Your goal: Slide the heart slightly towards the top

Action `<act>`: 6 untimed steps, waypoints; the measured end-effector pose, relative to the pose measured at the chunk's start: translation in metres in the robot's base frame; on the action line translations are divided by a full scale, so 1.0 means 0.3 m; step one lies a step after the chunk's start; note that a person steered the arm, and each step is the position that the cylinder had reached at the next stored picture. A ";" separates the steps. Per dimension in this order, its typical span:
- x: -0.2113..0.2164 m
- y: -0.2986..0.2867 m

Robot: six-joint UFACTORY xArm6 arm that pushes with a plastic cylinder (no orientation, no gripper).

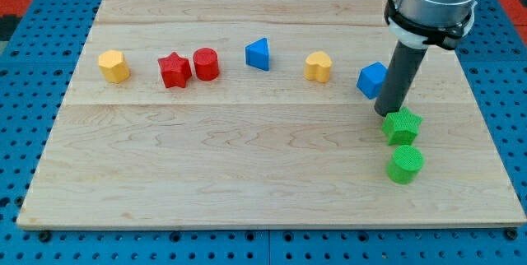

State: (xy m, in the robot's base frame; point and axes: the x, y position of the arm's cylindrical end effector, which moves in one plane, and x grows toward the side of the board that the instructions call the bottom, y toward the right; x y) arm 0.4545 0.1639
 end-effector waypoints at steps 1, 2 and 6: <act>-0.071 -0.029; -0.065 -0.210; -0.316 -0.473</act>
